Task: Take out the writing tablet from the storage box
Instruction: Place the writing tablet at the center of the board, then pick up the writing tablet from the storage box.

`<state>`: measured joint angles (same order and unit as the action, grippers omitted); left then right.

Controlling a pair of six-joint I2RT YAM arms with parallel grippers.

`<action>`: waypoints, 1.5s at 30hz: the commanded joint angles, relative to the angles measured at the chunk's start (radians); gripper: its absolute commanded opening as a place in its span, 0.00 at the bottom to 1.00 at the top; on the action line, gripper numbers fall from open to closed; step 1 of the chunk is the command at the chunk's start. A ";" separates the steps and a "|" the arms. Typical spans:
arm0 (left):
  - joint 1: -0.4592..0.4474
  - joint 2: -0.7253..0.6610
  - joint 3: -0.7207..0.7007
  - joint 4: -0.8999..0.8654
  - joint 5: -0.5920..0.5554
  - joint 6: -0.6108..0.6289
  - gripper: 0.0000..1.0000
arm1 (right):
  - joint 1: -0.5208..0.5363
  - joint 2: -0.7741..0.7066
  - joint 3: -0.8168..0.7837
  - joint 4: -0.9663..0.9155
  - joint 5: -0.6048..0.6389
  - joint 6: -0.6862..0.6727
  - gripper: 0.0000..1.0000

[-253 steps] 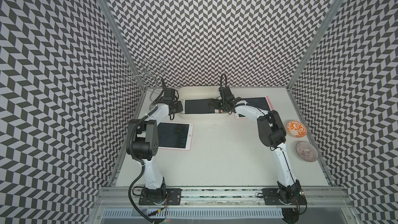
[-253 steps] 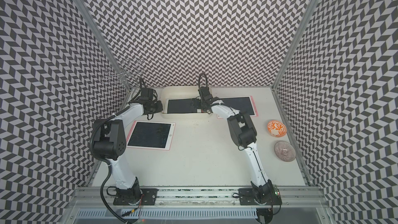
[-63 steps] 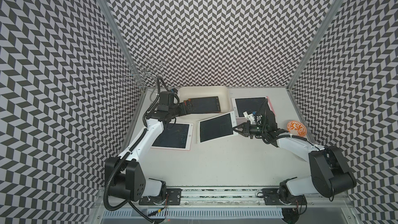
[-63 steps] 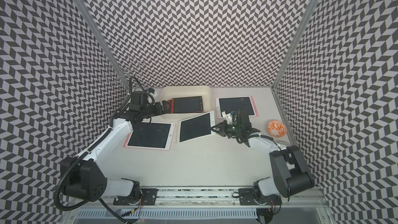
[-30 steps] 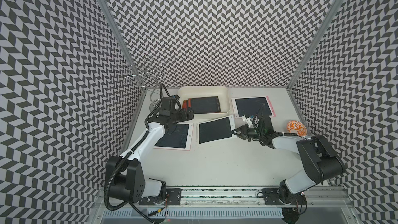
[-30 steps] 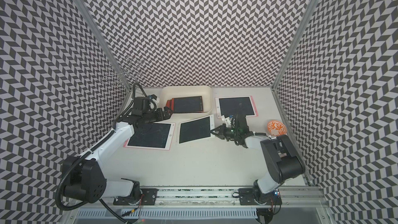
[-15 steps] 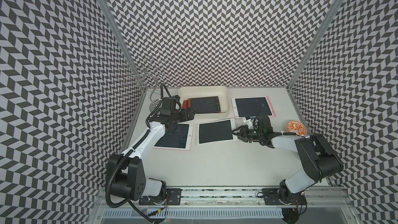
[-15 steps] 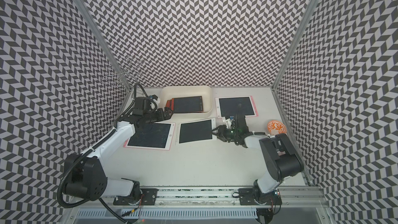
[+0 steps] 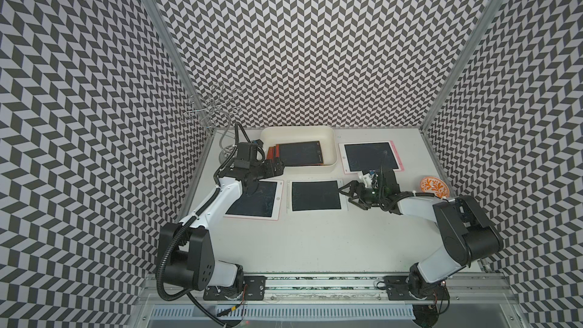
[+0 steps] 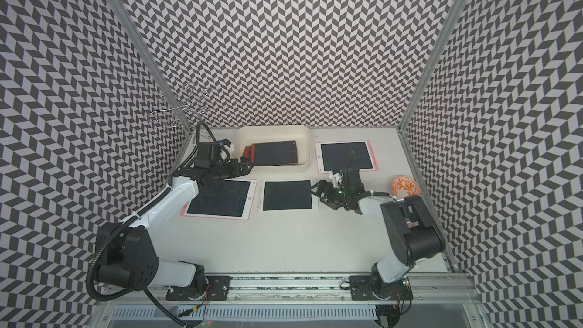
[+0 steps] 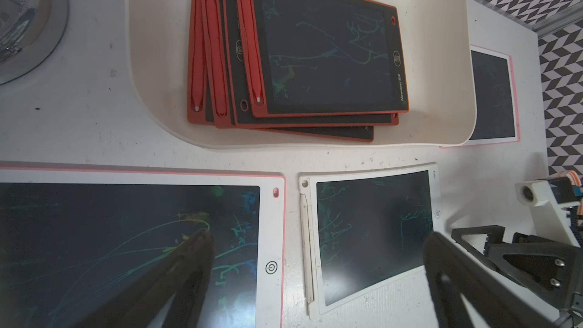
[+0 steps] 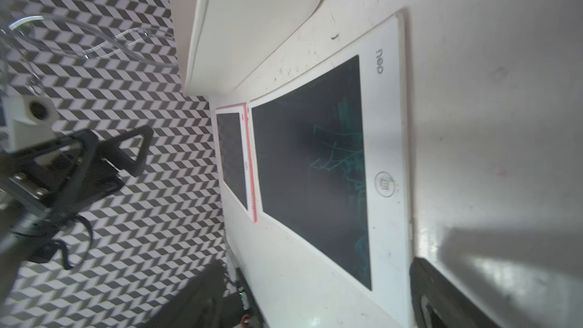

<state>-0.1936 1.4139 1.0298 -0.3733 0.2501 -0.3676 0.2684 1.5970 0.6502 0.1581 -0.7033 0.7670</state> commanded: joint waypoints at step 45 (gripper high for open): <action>-0.084 0.425 0.347 0.131 -0.173 -0.030 0.99 | 0.171 0.634 1.165 -0.540 0.858 -0.367 0.70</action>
<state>-0.2768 1.8194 1.3422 -0.2596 0.0971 -0.4084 0.4301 2.2135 1.7775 -0.3977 0.1177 0.4076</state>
